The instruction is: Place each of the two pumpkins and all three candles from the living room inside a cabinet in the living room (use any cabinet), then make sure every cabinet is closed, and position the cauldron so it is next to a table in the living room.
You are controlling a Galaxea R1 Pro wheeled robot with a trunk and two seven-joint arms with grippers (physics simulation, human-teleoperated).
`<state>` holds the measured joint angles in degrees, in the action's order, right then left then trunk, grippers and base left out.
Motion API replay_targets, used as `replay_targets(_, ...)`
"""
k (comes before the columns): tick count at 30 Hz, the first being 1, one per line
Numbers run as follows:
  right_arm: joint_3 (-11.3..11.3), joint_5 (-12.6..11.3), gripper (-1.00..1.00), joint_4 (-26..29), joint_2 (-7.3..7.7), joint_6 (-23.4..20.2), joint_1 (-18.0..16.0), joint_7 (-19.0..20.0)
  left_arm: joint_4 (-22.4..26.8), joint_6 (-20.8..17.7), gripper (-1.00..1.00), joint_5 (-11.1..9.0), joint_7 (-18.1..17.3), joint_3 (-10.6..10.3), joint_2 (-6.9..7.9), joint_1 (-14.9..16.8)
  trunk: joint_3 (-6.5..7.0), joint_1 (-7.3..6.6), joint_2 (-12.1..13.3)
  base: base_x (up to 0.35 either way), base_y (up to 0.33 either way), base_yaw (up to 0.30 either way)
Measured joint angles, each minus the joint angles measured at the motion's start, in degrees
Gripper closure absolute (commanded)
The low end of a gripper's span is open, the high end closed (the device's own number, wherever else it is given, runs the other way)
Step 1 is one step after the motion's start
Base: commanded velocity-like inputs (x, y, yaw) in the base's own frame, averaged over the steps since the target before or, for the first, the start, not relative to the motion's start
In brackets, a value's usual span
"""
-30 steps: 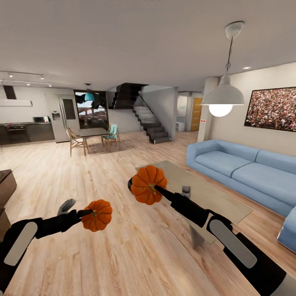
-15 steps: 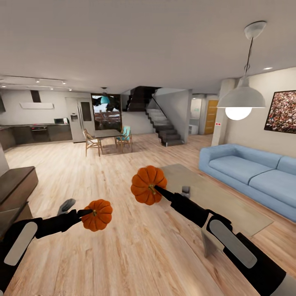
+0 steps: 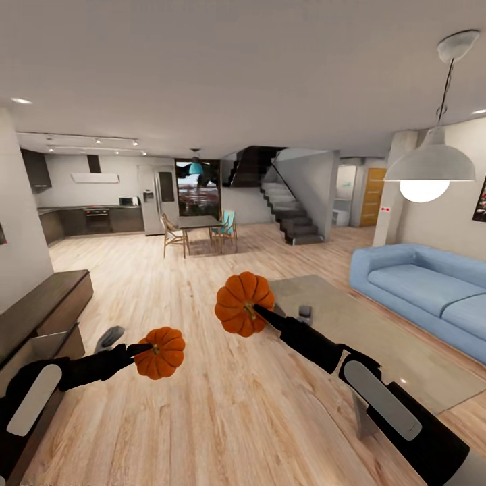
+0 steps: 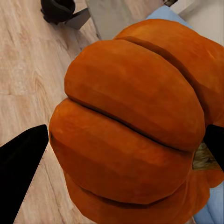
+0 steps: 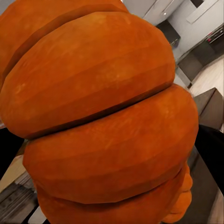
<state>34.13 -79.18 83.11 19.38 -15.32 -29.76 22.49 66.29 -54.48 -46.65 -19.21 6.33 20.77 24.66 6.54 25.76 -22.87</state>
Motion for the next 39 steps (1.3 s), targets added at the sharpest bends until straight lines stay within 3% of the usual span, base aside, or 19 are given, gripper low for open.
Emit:
replay_targets(17,0.0,0.0,1.00,0.0,0.00,0.0,0.0,0.0,0.0,0.0,1.00,-0.2,-0.3,0.0,0.02,0.0,1.15,-0.01,0.0,0.013,0.000,0.219)
replay_targets(39,0.0,0.2,1.00,-0.2,-0.01,0.0,0.0,0.0,-0.1,0.1,1.00,0.6,-0.3,0.0,0.00,0.0,2.64,-0.02,0.0,0.251,0.000,0.218)
